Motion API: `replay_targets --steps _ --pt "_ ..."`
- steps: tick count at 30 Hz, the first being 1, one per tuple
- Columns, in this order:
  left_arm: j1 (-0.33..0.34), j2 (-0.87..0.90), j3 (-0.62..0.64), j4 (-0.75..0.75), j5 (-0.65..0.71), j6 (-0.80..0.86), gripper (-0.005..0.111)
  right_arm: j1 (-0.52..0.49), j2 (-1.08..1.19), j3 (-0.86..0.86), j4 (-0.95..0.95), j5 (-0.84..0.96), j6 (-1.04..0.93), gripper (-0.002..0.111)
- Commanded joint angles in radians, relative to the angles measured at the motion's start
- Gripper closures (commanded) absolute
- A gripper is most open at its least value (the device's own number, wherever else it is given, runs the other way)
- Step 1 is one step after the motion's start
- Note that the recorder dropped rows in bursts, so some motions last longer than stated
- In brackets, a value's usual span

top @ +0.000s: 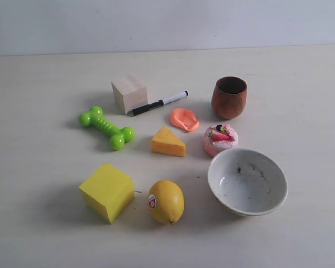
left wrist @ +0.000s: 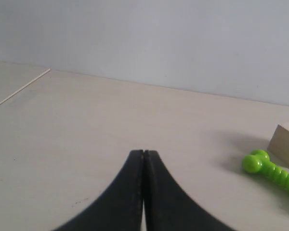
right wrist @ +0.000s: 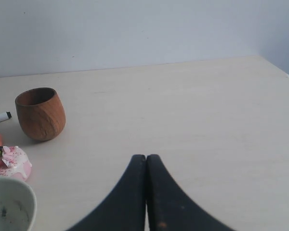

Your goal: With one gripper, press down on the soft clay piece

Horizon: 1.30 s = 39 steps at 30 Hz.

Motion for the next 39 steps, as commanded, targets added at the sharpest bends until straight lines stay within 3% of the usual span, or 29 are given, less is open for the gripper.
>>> replay_targets --steps 1,14,20,39 --pt "-0.002 -0.007 0.001 0.013 0.029 -0.002 0.107 -0.005 -0.007 0.006 0.001 -0.007 0.0 0.108" --pt "-0.089 -0.007 0.001 0.066 0.111 -0.002 0.107 -0.005 -0.007 0.006 0.001 -0.007 0.0 0.108" --pt "-0.09 -0.007 0.001 0.153 0.122 -0.002 0.107 -0.005 -0.007 0.006 0.001 -0.007 0.0 0.108" --pt "-0.088 -0.007 0.001 0.127 0.114 -0.002 0.107 -0.005 -0.007 0.006 0.001 -0.007 0.0 0.108"
